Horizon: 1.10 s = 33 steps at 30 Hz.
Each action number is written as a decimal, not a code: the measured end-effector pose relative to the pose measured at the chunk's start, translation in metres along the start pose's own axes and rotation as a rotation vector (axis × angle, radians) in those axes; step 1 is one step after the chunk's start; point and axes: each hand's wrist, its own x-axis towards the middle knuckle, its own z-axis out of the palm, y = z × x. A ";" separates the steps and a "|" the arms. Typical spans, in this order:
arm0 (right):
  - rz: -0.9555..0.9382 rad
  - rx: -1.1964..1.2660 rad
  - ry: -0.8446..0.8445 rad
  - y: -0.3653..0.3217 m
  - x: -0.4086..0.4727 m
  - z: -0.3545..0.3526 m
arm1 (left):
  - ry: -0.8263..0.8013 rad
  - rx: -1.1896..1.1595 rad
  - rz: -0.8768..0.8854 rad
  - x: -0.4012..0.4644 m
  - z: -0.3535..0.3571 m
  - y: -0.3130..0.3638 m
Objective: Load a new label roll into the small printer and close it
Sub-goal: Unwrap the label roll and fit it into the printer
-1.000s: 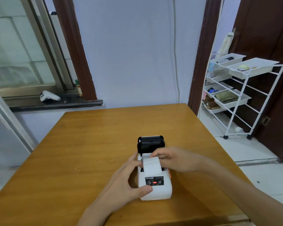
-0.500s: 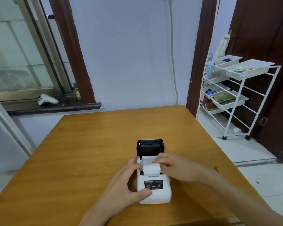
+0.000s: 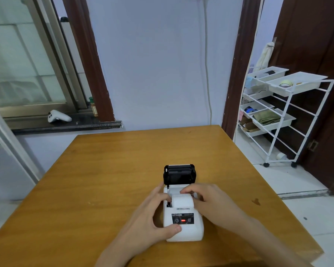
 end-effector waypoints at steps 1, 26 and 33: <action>0.018 -0.012 0.005 -0.002 0.000 0.001 | 0.002 -0.001 -0.002 0.000 0.000 0.000; 0.185 0.478 0.384 0.013 -0.024 -0.025 | 0.001 -0.126 -0.097 -0.003 -0.004 0.008; 0.152 0.535 0.422 0.005 -0.012 -0.018 | 0.007 -0.146 -0.098 -0.003 -0.004 0.009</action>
